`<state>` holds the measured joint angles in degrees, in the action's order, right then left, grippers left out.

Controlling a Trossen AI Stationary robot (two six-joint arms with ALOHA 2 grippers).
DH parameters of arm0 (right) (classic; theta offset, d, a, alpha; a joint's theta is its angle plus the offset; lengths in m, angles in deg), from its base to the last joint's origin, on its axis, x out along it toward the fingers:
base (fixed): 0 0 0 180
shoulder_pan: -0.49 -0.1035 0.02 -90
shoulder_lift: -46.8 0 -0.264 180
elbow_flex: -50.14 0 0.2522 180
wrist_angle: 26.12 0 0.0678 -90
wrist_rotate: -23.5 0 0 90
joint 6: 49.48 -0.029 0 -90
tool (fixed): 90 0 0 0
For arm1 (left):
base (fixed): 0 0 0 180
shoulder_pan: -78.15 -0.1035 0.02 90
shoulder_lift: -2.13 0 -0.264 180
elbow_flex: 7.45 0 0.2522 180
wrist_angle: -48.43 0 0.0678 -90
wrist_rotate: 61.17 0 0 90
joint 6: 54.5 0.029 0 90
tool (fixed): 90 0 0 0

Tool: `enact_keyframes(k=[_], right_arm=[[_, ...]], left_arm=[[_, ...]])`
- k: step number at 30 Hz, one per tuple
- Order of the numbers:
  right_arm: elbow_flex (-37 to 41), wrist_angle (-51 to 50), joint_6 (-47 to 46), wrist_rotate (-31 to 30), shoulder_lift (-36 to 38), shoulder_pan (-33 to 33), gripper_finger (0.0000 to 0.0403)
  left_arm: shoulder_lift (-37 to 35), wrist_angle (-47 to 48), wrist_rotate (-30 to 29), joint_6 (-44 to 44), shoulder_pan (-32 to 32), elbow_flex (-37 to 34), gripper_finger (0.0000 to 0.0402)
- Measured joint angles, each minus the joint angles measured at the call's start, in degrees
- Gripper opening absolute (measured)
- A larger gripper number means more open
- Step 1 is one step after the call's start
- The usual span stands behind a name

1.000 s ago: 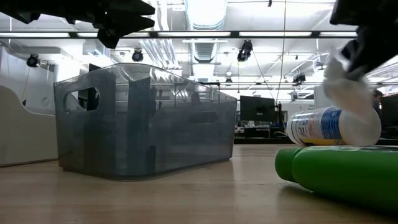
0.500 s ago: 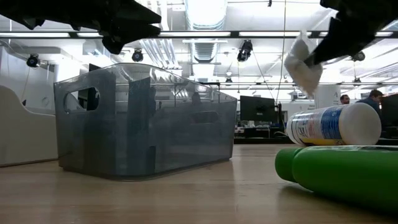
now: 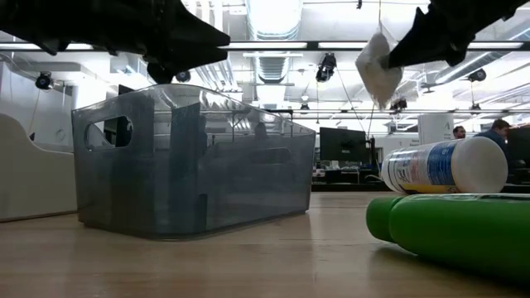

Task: Pick & Place Travel size toiletries
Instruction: Put the cotton pack into the white bin

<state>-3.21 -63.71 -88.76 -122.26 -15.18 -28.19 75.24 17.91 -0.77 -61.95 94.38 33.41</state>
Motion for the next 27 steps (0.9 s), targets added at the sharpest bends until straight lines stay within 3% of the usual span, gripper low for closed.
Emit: enact_keyframes(k=[13, 21, 27], right_arm=[[0.6, 9.2, 5.2, 0.3, 0.0, 1.0, 0.0022], [3.0, 21.1, 11.7, 3.1, 0.0, 2.3, 0.0014], [3.7, 23.3, 12.9, 4.6, -0.1, 2.9, 0.0024]], left_arm=[[5.0, -5.0, 0.2, 0.2, 0.0, 2.3, 0.0182], [11.2, 1.1, 1.6, 4.0, 0.0, 11.3, 0.0182], [16.6, 3.8, 1.3, 9.4, 0.0, 18.0, 0.0182]])
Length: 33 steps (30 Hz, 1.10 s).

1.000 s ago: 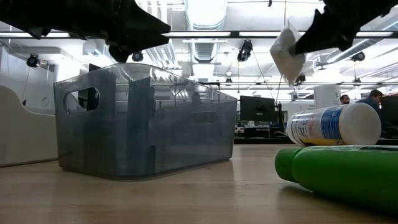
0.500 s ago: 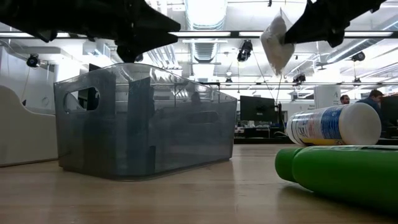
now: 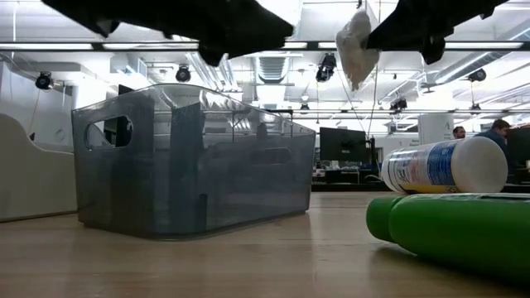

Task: Pick & Place Travel size toiletries
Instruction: Put the cotton pack into the white bin

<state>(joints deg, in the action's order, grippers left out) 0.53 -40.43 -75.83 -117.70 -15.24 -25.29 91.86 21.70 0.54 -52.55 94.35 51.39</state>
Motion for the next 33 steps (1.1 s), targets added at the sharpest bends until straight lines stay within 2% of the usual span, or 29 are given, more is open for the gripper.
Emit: enact_keyframes(k=[9, 18, 24, 33], right_arm=[[0.2, 3.3, 1.2, 2.7, -2.9, 0.0, 0.0015], [-0.7, 13.8, 10.6, 5.1, -10.5, 0.3, 0.002], [-2.3, 14.7, 13.4, 8.5, -12.4, 0.6, 0.0015], [-4.6, 16.1, 16.6, 9.2, -16.9, 1.1, 0.0017]], left_arm=[[4.7, 0.0, -0.2, 3.5, -0.5, 5.2, 0.0182], [5.0, 0.4, -0.2, 2.9, -0.9, 5.4, 0.0182], [4.9, 0.7, 0.4, 1.7, -0.9, 5.3, 0.0182], [4.9, 1.0, 2.1, -0.3, -0.9, 5.3, 0.018]])
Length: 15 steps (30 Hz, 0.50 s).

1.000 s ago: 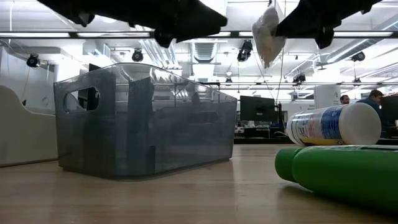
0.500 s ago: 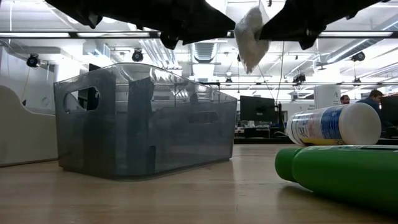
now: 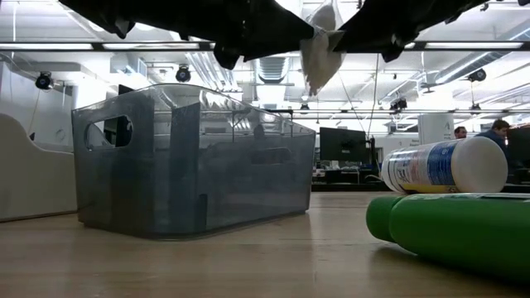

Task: Pick & Place Travel size toiletries
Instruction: Put the cotton pack into the white bin

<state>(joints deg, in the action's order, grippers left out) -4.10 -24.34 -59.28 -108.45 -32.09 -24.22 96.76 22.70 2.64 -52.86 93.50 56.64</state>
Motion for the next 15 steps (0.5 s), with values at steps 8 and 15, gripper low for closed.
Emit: enact_keyframes(k=[8, 15], right_arm=[[-0.4, -0.2, 1.0, 0.1, -0.1, 0.2, 0.0025], [-0.4, -0.3, 0.9, 0.2, 0.2, 0.2, 0.0036]], left_arm=[[-0.1, 2.4, 0.0, -0.3, 0.0, 0.0, 0.0128], [-0.1, 2.5, -0.1, -0.4, 0.0, 0.0, 0.0046]])
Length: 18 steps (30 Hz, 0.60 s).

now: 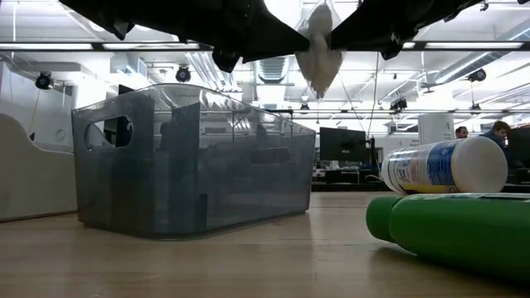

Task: Pick & Place Travel size toiletries
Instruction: Put the cotton pack into the white bin

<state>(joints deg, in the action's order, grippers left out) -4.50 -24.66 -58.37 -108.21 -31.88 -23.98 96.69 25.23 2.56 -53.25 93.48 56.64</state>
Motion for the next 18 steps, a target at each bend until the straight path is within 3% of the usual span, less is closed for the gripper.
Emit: enact_keyframes(k=[4, 8, 18], right_arm=[[0.0, 0.0, -0.1, 0.0, -0.1, 0.0, 0.0046], [0.0, 0.0, -1.1, 0.0, 0.0, 0.0, 0.0068], [0.0, -0.2, -1.2, 0.0, 0.1, 0.0, 0.0167]], left_arm=[[0.0, 0.1, 0.0, 0.0, 0.0, 0.0, 0.0023], [0.0, 0.1, 0.0, -0.1, 0.0, 0.0, 0.0028], [0.0, 0.1, 0.2, -0.5, 0.0, 0.0, 0.0027]])
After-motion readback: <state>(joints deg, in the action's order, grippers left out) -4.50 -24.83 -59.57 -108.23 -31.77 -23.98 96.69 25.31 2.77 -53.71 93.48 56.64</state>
